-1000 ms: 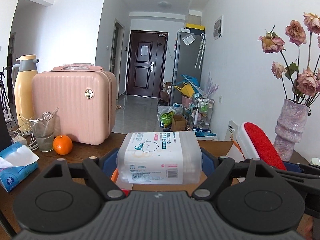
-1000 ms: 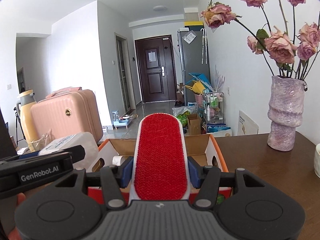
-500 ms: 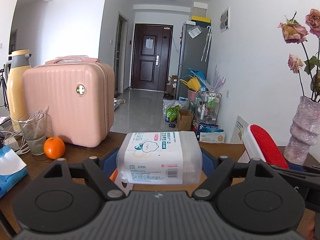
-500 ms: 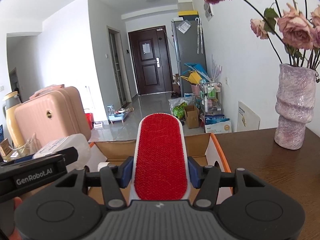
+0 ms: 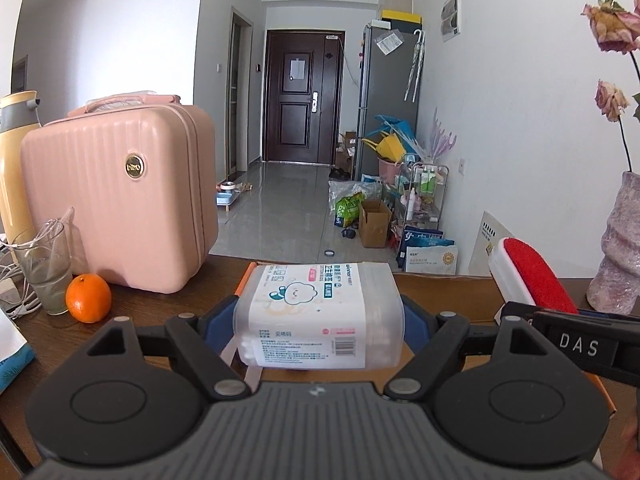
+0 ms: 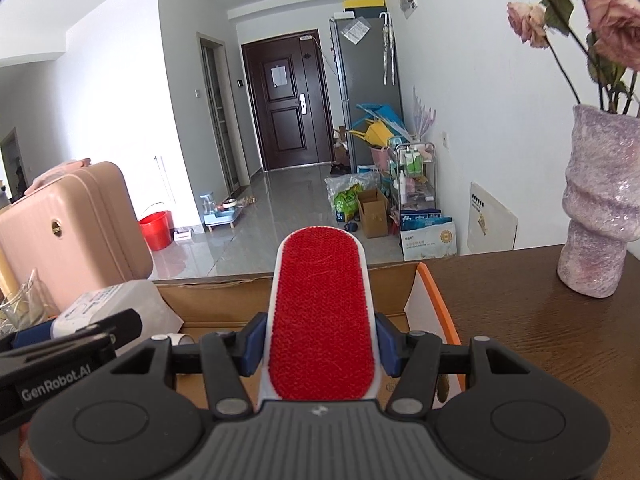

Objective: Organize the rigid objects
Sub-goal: 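Carry the lint roller and wet-wipe pack over the red box, then open both tools to drop the wet-wipe pack and lint roller into the box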

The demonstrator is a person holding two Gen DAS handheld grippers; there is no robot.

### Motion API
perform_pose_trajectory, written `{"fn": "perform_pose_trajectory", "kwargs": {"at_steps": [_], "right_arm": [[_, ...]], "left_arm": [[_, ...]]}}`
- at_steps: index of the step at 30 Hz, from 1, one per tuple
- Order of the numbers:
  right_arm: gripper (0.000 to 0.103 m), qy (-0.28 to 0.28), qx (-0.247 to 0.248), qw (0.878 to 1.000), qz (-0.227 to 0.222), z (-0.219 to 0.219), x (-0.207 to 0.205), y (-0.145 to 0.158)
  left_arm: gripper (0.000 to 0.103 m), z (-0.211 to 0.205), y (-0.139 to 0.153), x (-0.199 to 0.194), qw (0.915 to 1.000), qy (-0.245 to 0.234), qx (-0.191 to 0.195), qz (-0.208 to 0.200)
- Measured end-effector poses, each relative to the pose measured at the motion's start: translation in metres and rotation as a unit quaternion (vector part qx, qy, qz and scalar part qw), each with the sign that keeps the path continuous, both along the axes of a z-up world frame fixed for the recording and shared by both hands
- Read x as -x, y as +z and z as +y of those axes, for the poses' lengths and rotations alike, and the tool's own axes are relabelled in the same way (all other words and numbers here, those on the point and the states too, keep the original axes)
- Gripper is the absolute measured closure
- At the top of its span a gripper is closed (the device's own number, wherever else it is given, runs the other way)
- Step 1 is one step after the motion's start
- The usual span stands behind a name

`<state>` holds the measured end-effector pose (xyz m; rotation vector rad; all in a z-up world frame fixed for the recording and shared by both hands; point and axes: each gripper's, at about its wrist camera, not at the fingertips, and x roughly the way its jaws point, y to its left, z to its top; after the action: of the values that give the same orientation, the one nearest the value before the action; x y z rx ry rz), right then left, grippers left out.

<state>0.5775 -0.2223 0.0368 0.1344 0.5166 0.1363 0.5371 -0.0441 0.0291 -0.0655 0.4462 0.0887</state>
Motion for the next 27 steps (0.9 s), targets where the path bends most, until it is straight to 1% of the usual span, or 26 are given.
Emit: {"fn": "perform_pose_trajectory", "kwargs": {"at_steps": [6, 8, 10, 12, 13, 14, 15, 16, 17, 19, 22, 24, 27], "right_arm": [[0.048, -0.006, -0.001, 1.000, 0.021, -0.002, -0.018, -0.007], [0.048, -0.010, -0.003, 1.000, 0.029, -0.003, -0.023, -0.009], [0.048, -0.011, 0.001, 0.999, 0.039, -0.001, -0.025, -0.012], [0.047, -0.004, 0.003, 0.998, 0.056, 0.001, -0.026, -0.015], [0.048, -0.002, 0.001, 0.998, 0.062, 0.000, -0.026, -0.015], [0.044, -0.002, 0.003, 0.998, 0.061, -0.001, -0.026, -0.015], [0.030, -0.006, 0.008, 0.998, 0.060, -0.001, -0.024, -0.012], [0.022, -0.011, 0.011, 0.998, 0.055, -0.003, -0.022, -0.010], [0.012, -0.015, 0.012, 0.999, 0.047, -0.005, -0.019, -0.006], [0.011, -0.018, 0.008, 0.999, 0.040, -0.008, -0.016, -0.001], [0.008, -0.020, 0.011, 0.999, 0.037, -0.009, -0.014, 0.000], [0.003, -0.020, 0.016, 0.999, 0.037, -0.007, -0.014, 0.000], [0.002, -0.016, 0.023, 0.999, 0.038, -0.003, -0.013, 0.000]], "left_arm": [[0.020, 0.001, -0.005, -0.014, 0.9999, 0.000, -0.002, 0.013], [0.020, 0.001, -0.007, -0.020, 0.9997, 0.005, -0.007, 0.024], [0.020, 0.001, -0.009, -0.023, 0.9995, -0.003, -0.007, 0.031], [0.017, -0.001, -0.010, -0.024, 0.9989, -0.010, -0.006, 0.045], [0.005, 0.000, -0.010, -0.024, 0.9987, -0.009, -0.008, 0.050], [0.000, 0.002, -0.008, -0.023, 0.9987, -0.005, -0.010, 0.050], [0.000, 0.004, -0.006, -0.021, 0.9989, 0.002, -0.011, 0.045], [0.000, 0.007, -0.004, -0.019, 0.9991, 0.002, -0.009, 0.042], [0.000, 0.010, -0.002, -0.018, 0.9991, 0.001, -0.005, 0.043], [0.000, 0.014, -0.001, -0.017, 0.9990, 0.004, 0.000, 0.045], [0.000, 0.018, -0.001, -0.018, 0.9987, 0.009, -0.003, 0.049], [0.000, 0.019, -0.001, -0.017, 0.9987, 0.009, -0.004, 0.049], [0.000, 0.019, -0.001, -0.015, 0.9988, 0.009, -0.007, 0.047]]}}
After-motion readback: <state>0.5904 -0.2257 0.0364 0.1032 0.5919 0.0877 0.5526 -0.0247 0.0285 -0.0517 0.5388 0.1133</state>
